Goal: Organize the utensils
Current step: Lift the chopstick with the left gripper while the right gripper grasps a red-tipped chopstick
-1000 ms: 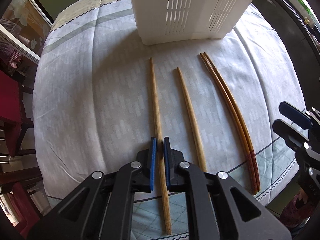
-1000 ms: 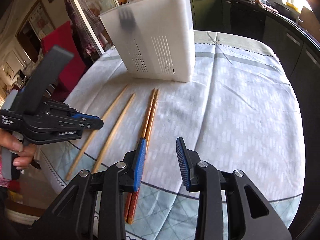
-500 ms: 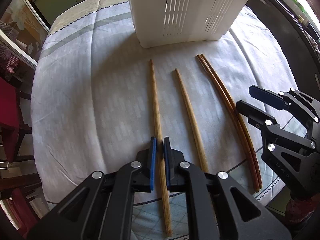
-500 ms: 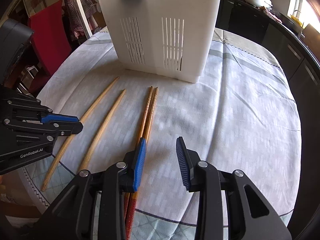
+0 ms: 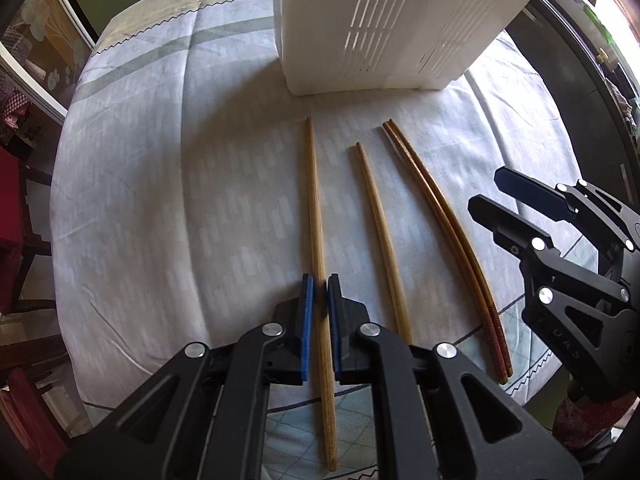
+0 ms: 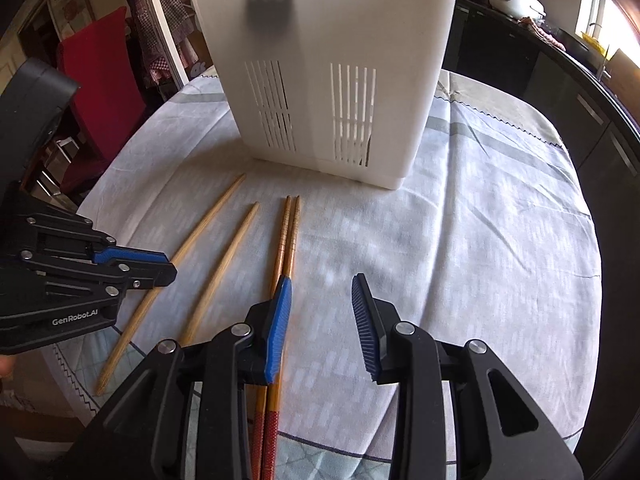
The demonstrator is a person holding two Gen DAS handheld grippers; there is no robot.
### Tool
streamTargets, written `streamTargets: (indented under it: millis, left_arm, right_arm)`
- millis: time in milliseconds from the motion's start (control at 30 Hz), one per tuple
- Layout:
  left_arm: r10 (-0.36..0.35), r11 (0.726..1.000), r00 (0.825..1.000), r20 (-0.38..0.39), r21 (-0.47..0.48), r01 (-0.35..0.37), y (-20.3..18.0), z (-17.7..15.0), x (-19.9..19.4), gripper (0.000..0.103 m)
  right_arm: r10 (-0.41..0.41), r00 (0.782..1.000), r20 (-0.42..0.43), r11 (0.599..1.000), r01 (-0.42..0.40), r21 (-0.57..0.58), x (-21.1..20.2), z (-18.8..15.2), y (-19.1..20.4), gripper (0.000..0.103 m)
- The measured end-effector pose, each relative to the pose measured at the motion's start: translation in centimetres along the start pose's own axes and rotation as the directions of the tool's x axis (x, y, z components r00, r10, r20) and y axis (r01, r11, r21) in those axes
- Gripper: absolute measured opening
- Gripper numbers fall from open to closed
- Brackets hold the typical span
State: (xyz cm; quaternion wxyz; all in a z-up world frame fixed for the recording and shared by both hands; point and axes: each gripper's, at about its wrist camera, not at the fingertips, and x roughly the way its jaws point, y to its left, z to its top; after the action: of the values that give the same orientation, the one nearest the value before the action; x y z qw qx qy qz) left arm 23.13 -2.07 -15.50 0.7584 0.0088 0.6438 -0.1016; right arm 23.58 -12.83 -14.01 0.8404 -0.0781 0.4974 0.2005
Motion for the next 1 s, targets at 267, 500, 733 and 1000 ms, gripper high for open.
streamTargets:
  millis: [267, 500, 733, 1000]
  left_arm:
    - [0.014, 1.0, 1.0, 0.012, 0.024, -0.014, 0.0, 0.2, 0.1, 0.008]
    - [0.018, 1.0, 1.0, 0.009, 0.019, -0.018, -0.3, 0.4, 0.0, 0.008]
    - [0.026, 1.0, 0.999, -0.019, 0.002, -0.026, -0.4, 2.4, 0.3, 0.008]
    - [0.032, 0.999, 0.999, -0.023, -0.011, -0.032, -1.0, 3.6, 0.3, 0.007]
  right_arm:
    - [-0.04, 0.998, -0.047, 0.999, 0.039, -0.019, 1.7, -0.4, 0.2, 0.032]
    - [-0.045, 0.997, -0.055, 0.998, 0.043, -0.035, 2.0, 0.0, 0.1, 0.032]
    - [-0.05, 0.994, -0.098, 0.997, 0.044, -0.059, 2.4, 0.9, 0.7, 0.026]
    - [0.004, 0.994, -0.106, 1.0, -0.007, -0.031, 2.7, 1.4, 1.5, 0.007]
